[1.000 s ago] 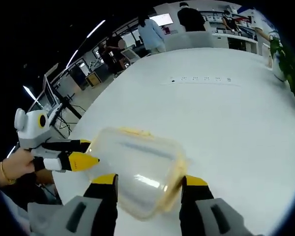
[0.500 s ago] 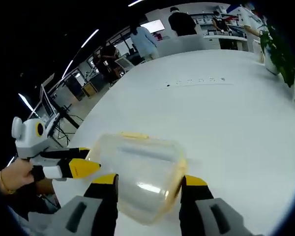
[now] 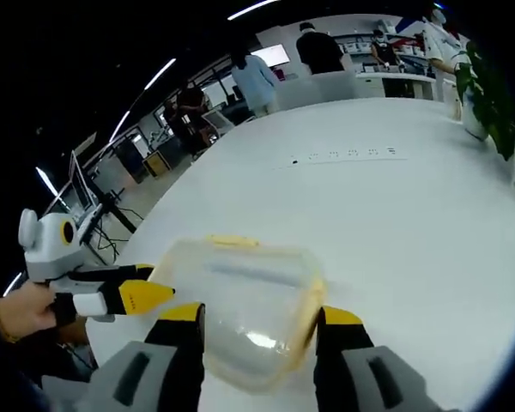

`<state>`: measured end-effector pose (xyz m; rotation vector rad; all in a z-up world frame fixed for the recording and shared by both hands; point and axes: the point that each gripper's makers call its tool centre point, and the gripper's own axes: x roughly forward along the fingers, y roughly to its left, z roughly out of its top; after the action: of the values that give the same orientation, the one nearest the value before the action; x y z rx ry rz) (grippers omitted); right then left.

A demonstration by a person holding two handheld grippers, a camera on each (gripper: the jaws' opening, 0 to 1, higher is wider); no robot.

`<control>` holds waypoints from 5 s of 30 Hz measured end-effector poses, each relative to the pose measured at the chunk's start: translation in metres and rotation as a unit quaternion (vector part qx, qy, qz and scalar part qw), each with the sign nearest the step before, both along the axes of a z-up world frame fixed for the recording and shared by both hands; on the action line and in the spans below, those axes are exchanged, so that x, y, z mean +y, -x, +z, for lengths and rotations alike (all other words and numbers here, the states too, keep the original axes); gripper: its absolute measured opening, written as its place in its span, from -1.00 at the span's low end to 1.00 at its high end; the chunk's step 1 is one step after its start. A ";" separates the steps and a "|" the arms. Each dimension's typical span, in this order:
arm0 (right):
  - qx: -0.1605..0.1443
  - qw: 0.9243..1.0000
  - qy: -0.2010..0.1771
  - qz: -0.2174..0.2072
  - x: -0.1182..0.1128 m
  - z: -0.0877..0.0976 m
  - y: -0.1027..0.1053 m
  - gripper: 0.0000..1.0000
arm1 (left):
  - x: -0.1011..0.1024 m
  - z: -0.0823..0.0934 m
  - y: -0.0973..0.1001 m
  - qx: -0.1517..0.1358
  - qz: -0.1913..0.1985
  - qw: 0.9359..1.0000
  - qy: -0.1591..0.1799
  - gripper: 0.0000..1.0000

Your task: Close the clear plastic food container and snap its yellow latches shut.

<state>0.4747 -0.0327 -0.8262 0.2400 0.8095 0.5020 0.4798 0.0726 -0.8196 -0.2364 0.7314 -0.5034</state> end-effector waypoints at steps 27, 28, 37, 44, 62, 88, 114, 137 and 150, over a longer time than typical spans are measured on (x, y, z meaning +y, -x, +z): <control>-0.030 0.999 -0.013 -0.039 0.005 -0.001 -0.049 0.00 | 0.003 -0.005 -0.050 0.006 0.030 0.998 0.063 -0.15; -0.028 0.999 -0.013 -0.040 0.005 -0.001 -0.050 0.00 | 0.003 -0.005 -0.052 0.005 0.028 0.997 0.065 -0.15; -0.029 0.998 -0.019 -0.044 0.004 0.000 -0.052 0.01 | 0.003 -0.004 -0.054 -0.002 0.025 0.998 0.065 -0.13; -0.034 0.998 -0.033 -0.048 0.003 0.001 -0.051 0.00 | 0.003 -0.004 -0.052 0.002 0.029 0.996 0.080 -0.13; -0.050 0.997 -0.038 -0.055 -0.009 0.018 -0.026 0.17 | 0.029 0.023 -0.032 -0.038 0.045 0.994 0.093 -0.02; -0.077 0.997 -0.018 -0.026 -0.013 0.046 0.043 0.30 | 0.036 0.049 0.039 -0.074 0.001 0.996 0.053 0.21; -0.076 0.997 -0.019 -0.028 -0.020 0.043 0.111 0.30 | 0.045 0.049 0.096 -0.095 -0.019 0.995 0.028 0.30; -0.077 0.996 -0.025 -0.048 -0.024 0.049 0.119 0.28 | 0.057 0.043 0.100 -0.089 -0.015 0.996 0.026 0.28; -0.061 0.996 -0.022 -0.055 -0.028 0.041 0.124 0.26 | 0.062 0.039 0.100 -0.080 -0.001 0.996 0.036 0.24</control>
<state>0.3502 -0.0608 -0.7854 0.2894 0.6632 0.4267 0.3800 0.1351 -0.7807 -0.2592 0.5589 -0.5446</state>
